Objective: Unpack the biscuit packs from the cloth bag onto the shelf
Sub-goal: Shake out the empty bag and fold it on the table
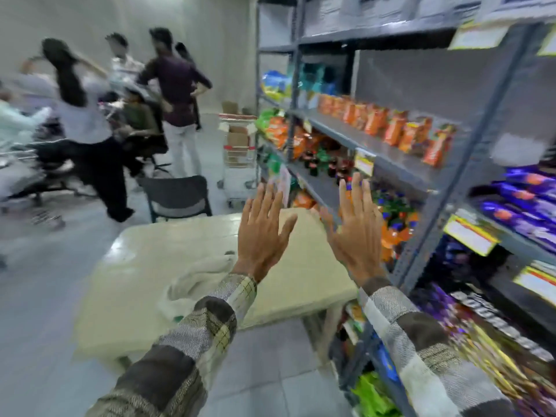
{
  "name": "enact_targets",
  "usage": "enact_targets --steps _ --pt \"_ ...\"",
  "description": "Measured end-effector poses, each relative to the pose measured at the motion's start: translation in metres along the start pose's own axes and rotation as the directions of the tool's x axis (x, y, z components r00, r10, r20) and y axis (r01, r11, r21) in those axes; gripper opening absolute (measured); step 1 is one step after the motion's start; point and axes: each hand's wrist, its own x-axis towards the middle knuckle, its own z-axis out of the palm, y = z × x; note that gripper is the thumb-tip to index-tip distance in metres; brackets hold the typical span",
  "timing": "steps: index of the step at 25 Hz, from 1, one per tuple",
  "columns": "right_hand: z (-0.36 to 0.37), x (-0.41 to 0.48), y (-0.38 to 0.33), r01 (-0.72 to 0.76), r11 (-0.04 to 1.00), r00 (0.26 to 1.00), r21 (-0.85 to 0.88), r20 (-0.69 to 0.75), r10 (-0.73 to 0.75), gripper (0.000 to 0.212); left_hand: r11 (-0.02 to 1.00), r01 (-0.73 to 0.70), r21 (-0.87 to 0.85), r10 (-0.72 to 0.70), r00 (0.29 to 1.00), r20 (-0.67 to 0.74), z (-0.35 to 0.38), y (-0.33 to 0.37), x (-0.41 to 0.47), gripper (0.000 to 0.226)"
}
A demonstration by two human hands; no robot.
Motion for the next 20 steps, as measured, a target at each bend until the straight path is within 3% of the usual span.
enact_targets --steps 5,10,17,20 --pt "0.102 -0.012 -0.069 0.044 0.994 0.978 0.103 0.200 -0.064 0.070 0.976 0.174 0.133 -0.195 0.968 0.160 0.025 -0.119 -0.038 0.064" --pt "0.200 -0.022 -0.101 0.081 0.985 0.912 0.154 0.386 -0.136 0.070 0.917 0.343 0.203 -0.389 0.882 0.267 0.065 -0.201 -0.079 0.067" --pt "0.330 -0.024 -0.103 0.022 0.974 0.767 0.226 0.621 -0.161 0.076 0.790 0.568 0.228 -0.610 0.698 0.375 0.134 -0.280 -0.093 0.060" --pt "0.373 -0.025 -0.099 -0.078 0.969 0.675 0.236 0.727 -0.122 0.078 0.628 0.755 0.190 -0.760 0.541 0.361 0.151 -0.301 -0.105 0.059"
